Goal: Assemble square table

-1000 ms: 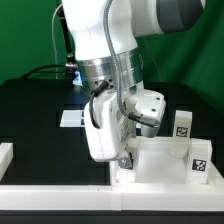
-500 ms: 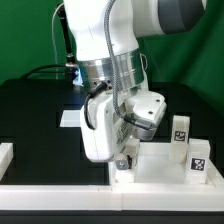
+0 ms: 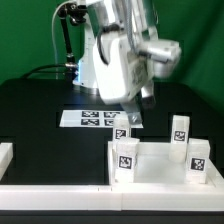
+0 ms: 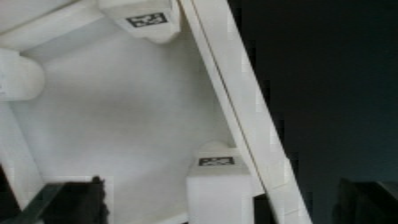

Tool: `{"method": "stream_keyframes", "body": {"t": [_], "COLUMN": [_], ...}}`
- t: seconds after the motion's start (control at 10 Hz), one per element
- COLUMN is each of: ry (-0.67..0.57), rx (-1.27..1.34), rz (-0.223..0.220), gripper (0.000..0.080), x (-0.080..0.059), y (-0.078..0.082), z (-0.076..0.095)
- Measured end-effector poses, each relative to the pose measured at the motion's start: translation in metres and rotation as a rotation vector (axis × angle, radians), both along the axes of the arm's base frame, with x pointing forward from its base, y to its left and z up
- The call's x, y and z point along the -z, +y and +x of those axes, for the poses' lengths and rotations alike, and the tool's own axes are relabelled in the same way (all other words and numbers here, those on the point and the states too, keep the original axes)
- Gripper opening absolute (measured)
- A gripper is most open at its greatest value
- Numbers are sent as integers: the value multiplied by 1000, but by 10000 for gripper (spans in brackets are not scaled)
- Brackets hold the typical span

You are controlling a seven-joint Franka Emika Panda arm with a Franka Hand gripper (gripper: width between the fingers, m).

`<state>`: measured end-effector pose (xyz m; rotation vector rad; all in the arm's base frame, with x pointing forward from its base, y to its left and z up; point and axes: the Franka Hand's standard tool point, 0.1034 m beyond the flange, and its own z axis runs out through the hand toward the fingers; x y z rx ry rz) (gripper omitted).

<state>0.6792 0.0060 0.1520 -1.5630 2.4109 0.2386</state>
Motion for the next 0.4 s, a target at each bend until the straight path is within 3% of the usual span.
{"method": "stream_keyframes", "body": {"t": [0.4], "ry": [1], "rx": [3], "rz": [-4], "gripper": [648], "x": [4], "y": [-2], "z": [1]}}
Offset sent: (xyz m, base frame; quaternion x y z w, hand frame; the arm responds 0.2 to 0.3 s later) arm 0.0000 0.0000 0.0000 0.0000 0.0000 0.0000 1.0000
